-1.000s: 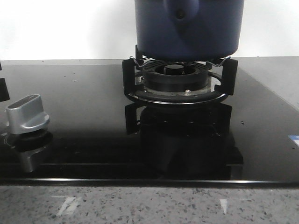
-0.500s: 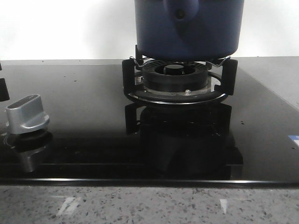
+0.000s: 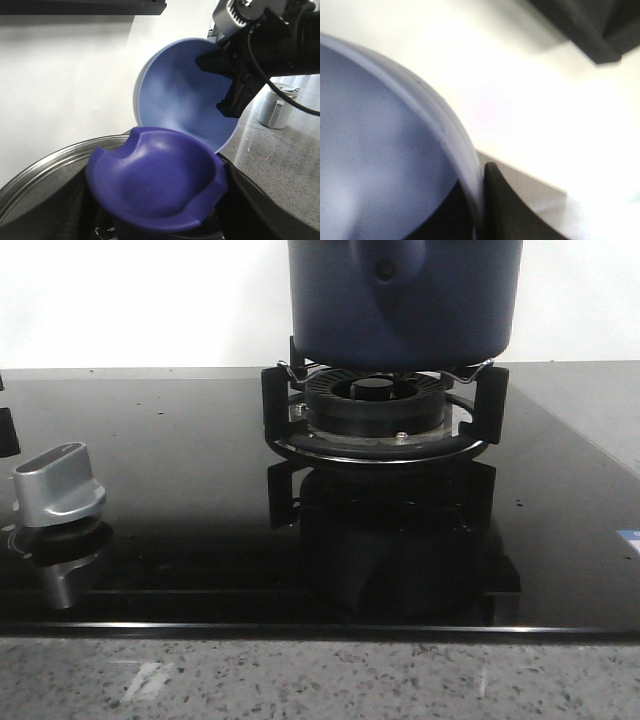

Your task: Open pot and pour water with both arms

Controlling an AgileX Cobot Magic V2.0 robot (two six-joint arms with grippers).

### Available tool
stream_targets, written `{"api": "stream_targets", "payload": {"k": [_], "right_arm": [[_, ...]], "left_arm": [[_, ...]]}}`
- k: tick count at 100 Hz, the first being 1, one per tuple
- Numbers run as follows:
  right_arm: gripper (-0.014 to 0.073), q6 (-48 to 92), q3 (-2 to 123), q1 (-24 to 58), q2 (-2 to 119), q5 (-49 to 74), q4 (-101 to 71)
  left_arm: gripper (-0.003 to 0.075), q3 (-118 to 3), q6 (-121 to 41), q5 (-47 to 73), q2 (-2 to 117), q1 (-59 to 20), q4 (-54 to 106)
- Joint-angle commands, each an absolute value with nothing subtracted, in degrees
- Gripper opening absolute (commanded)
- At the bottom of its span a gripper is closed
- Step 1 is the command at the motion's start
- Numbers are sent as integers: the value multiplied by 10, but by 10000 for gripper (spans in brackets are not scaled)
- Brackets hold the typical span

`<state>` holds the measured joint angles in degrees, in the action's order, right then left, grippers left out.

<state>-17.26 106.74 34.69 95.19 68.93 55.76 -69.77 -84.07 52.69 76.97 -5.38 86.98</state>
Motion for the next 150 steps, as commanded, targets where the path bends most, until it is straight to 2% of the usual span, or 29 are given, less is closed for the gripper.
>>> {"api": "stream_targets", "payload": {"k": [1, 12, 32, 39, 52, 64, 79, 109, 120, 132, 133, 140, 144, 150], "right_arm": [[-55, -187, 1105, 313, 911, 694, 559], [-74, -187, 1142, 235, 882, 682, 419], [-74, -176, 1142, 2, 841, 686, 171], [-74, -175, 1114, -82, 836, 694, 107], [-74, -166, 1014, -179, 822, 676, -16], [-74, -161, 901, -219, 812, 664, -52], [-74, -152, 781, -222, 812, 653, -55], [-62, -148, 716, -222, 812, 636, -60], [39, -148, 716, -222, 812, 637, -61], [260, -148, 717, -222, 811, 627, -61], [300, -148, 718, -222, 811, 624, -61], [400, -148, 729, -222, 806, 607, -65], [444, -148, 740, -222, 803, 594, -76], [459, -148, 766, -222, 795, 577, -112]], "left_arm": [[251, -714, -839, 531, 751, -53, 928], [251, -714, -839, 531, 751, -53, 928], [251, -714, -839, 531, 751, -53, 943], [251, -714, -839, 531, 753, -53, 960], [249, -714, -839, 531, 754, -53, 981], [249, -714, -839, 536, 754, -53, 985], [249, -714, -839, 549, 754, -53, 985], [249, -714, -839, 552, 754, -53, 986], [249, -714, -839, 552, 754, -53, 989], [249, -714, -839, 553, 754, -54, 990], [249, -714, -839, 553, 754, -54, 990], [249, -714, -839, 553, 754, -59, 990], [249, -714, -839, 553, 754, -65, 990], [249, -714, -848, 549, 754, -76, 990]]}}
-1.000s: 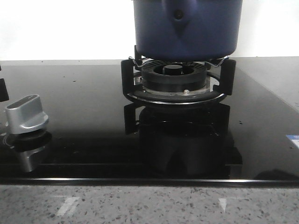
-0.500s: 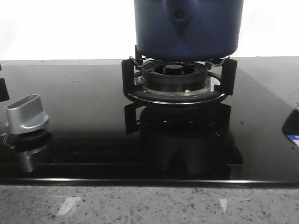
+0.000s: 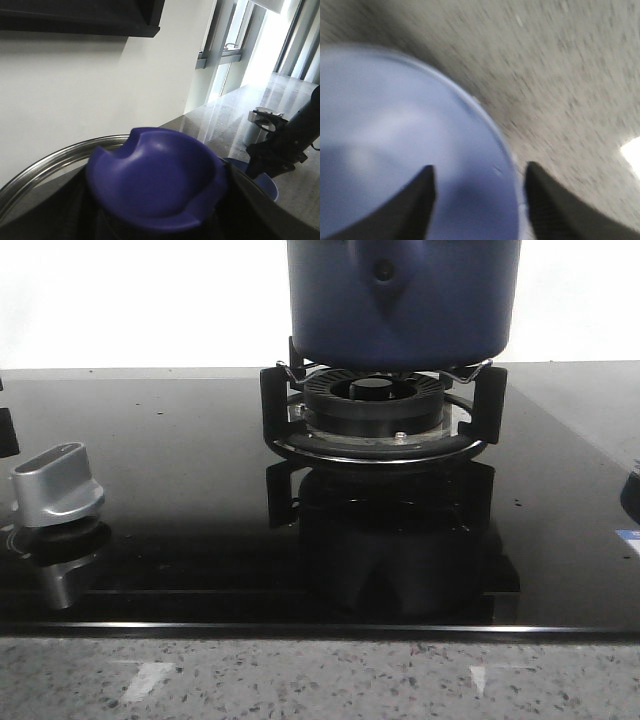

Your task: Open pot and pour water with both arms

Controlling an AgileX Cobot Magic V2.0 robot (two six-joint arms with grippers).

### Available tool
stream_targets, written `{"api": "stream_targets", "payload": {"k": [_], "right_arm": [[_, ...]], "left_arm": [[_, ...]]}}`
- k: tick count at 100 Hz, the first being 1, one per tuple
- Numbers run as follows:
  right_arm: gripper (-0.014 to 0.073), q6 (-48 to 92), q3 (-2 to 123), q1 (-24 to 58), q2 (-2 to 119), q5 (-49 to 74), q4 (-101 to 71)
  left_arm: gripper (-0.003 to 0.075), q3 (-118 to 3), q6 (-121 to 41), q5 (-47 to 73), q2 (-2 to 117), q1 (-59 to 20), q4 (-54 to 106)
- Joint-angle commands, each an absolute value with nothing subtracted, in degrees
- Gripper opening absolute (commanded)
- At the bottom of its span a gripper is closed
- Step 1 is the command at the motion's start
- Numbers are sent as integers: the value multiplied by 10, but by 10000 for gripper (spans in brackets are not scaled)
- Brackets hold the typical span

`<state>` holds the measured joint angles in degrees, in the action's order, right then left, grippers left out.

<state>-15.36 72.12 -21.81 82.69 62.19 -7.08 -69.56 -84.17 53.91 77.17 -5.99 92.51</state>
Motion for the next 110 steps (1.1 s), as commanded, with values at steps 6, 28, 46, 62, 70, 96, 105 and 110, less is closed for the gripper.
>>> {"api": "stream_targets", "payload": {"k": [6, 28, 46, 62, 70, 96, 105, 110], "right_arm": [[455, -148, 792, -222, 780, 557, -151], [424, -144, 854, -175, 710, 525, -196], [52, -84, 852, -96, 643, 522, -197], [-69, -54, 850, -37, 586, 522, -197], [-69, -51, 850, -23, 564, 527, -197], [-69, -40, 850, -14, 503, 534, -193], [-69, -40, 850, -14, 497, 539, -193], [-69, -40, 847, -14, 497, 541, -193]], "left_arm": [[249, -714, -868, 544, 754, -88, 990], [249, -714, -943, 520, 754, -133, 992], [250, -718, -989, 468, 769, -169, 1004], [250, -730, -1006, 468, 806, -196, 1028], [250, -738, -1006, 468, 826, -206, 1050], [250, -774, -1009, 471, 892, -233, 1070], [250, -794, -1009, 471, 915, -246, 1070], [250, -804, -1009, 471, 927, -251, 1070]]}}
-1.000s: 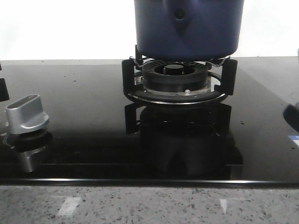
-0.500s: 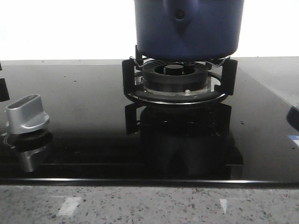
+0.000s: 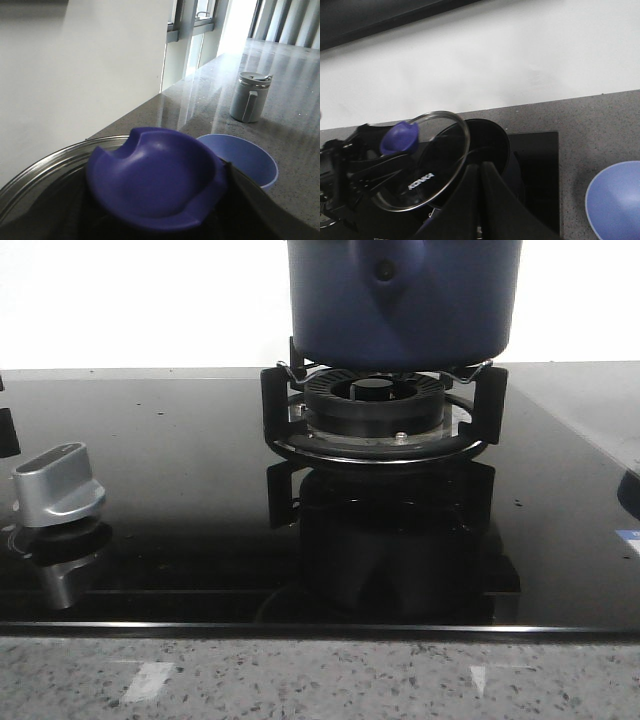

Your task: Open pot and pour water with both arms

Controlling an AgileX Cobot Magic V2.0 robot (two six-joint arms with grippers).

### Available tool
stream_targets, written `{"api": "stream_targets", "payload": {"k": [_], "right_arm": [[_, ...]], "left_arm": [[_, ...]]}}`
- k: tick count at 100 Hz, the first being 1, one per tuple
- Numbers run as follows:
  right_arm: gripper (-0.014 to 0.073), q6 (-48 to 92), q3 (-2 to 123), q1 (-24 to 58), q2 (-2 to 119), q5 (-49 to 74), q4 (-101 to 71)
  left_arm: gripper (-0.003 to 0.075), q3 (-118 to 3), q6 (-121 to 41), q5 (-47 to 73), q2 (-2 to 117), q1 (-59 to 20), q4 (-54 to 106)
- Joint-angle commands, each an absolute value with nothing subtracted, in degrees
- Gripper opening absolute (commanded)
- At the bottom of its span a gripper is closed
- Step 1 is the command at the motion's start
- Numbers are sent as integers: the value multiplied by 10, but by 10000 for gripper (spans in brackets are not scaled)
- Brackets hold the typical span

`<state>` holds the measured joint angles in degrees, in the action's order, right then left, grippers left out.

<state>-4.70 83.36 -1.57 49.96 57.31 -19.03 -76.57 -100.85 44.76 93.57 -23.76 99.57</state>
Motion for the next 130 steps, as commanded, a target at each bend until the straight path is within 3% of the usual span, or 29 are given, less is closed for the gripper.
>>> {"api": "stream_targets", "payload": {"k": [1, 41, 130], "right_arm": [[-69, -40, 847, -14, 497, 542, -193], [-69, -40, 831, 3, 495, 544, -193], [-69, -40, 831, 3, 495, 540, -193]], "left_arm": [[250, -807, -1009, 471, 930, -253, 1070], [250, -838, -1009, 469, 991, -266, 1068], [253, -838, -1053, 442, 995, -277, 1070]]}}
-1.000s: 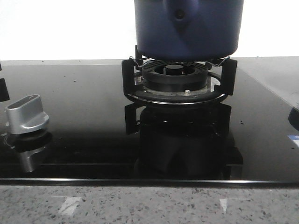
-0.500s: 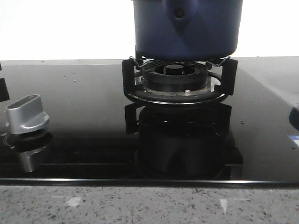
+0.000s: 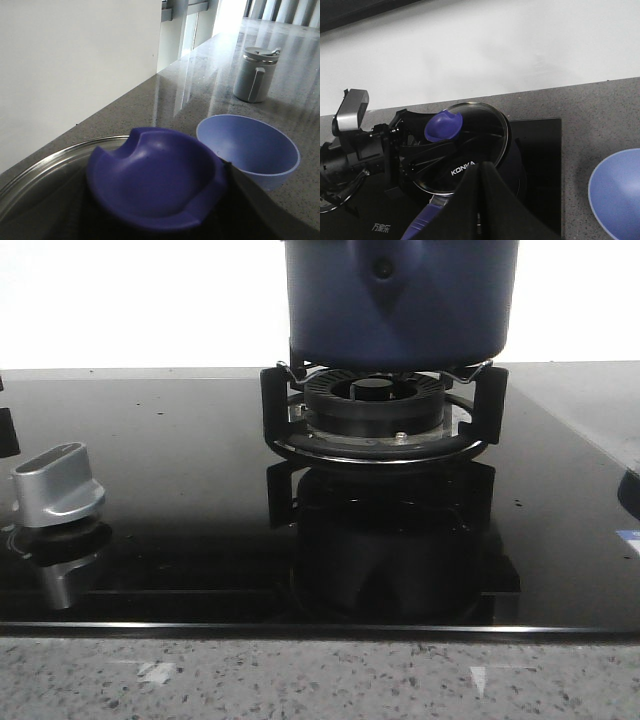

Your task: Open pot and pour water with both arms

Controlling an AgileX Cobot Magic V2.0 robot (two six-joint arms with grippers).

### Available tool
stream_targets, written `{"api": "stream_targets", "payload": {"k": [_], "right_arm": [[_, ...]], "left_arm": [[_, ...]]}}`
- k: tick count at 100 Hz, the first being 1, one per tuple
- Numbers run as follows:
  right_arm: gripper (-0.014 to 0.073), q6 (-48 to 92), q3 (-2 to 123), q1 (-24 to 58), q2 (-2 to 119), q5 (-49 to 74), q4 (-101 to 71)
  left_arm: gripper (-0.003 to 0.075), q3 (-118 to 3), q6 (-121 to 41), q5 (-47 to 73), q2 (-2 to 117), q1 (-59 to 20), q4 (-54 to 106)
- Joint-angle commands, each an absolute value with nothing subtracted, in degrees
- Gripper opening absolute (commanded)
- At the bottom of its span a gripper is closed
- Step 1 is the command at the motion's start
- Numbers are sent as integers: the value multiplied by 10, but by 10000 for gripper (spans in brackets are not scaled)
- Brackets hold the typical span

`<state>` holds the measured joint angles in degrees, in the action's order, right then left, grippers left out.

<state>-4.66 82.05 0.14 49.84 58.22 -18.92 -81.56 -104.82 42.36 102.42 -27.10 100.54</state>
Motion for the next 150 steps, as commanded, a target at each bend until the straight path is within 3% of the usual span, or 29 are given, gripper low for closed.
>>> {"api": "stream_targets", "payload": {"k": [1, 42, 59, 79, 103, 150], "right_arm": [[-69, -40, 831, 3, 495, 540, -193], [-69, -40, 831, 3, 495, 540, -193], [-69, -40, 831, 3, 495, 540, -193], [-69, -40, 831, 3, 495, 542, -193], [-69, -40, 831, 3, 495, 545, -193], [-69, -19, 831, 3, 495, 544, -191]], "left_arm": [[253, -838, -1053, 442, 995, -277, 1070], [258, -838, -1053, 442, 995, -279, 1070], [365, -838, -1053, 437, 995, -279, 1072], [393, -838, -1053, 436, 995, -279, 1072], [606, -840, -1054, 436, 995, -279, 1072], [608, -857, -1041, 450, 920, -242, 1072]]}}
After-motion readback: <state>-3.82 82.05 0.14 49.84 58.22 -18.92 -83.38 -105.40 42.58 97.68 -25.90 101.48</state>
